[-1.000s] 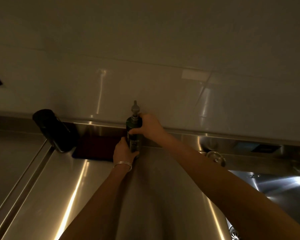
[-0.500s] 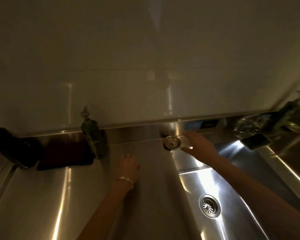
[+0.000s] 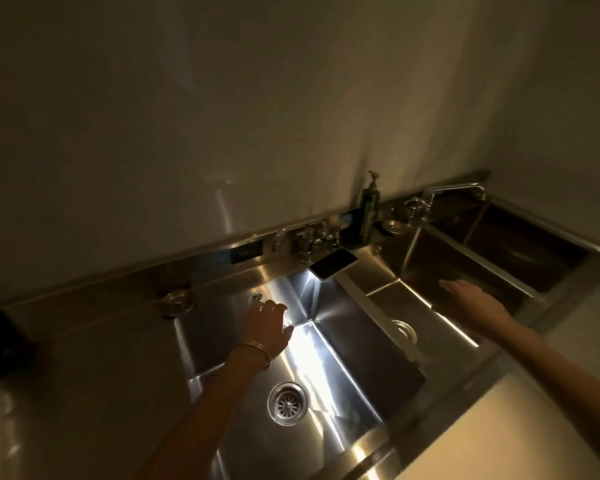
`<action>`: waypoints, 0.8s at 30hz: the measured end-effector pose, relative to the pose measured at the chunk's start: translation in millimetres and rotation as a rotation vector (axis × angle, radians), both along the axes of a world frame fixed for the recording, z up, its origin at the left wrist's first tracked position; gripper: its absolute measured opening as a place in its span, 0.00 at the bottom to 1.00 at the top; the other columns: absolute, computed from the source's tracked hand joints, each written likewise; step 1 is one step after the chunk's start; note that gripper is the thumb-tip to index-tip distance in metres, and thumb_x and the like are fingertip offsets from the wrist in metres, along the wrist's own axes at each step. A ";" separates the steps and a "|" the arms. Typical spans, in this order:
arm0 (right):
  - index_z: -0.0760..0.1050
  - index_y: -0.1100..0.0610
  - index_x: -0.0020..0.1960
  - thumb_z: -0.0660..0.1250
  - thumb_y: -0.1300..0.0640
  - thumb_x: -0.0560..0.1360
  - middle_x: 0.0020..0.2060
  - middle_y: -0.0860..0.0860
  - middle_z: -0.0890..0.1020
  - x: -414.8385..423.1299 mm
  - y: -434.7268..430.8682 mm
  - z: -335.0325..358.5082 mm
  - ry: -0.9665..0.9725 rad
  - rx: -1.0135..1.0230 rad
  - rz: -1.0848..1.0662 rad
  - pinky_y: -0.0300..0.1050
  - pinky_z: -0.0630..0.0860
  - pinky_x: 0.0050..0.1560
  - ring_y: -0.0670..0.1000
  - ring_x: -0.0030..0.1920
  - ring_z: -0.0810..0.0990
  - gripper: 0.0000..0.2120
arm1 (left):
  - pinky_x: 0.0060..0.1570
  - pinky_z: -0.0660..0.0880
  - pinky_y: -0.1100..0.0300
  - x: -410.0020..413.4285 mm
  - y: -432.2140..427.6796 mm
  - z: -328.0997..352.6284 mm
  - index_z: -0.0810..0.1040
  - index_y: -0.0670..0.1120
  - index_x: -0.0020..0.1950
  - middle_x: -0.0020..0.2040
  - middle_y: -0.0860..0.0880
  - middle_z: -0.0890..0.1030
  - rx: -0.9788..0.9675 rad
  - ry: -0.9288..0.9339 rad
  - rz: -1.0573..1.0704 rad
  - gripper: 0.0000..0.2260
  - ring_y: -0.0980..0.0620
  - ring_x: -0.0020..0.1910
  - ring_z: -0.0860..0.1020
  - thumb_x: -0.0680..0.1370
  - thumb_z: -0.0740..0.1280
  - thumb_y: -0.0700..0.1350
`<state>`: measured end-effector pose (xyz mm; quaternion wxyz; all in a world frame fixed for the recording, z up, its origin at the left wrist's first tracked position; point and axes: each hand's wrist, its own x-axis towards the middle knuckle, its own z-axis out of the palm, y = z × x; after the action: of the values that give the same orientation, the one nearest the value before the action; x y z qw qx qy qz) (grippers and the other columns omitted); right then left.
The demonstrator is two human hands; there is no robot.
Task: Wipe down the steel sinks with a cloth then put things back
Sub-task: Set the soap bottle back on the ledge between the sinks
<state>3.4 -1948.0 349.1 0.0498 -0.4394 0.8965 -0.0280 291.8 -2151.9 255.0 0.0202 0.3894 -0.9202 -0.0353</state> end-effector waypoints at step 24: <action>0.62 0.56 0.73 0.67 0.44 0.74 0.67 0.55 0.73 -217.6 -59.6 21.1 -0.067 -0.090 0.179 0.51 0.70 0.65 0.54 0.67 0.71 0.32 | 0.61 0.68 0.52 -281.6 5.6 24.7 0.68 0.45 0.67 0.64 0.44 0.72 0.149 0.123 0.004 0.21 0.43 0.63 0.68 0.77 0.62 0.52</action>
<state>-214.2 -2007.5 370.2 0.0620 -0.5186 0.8492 -0.0784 10.3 -2146.3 279.7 0.0475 0.3888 -0.9112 -0.1273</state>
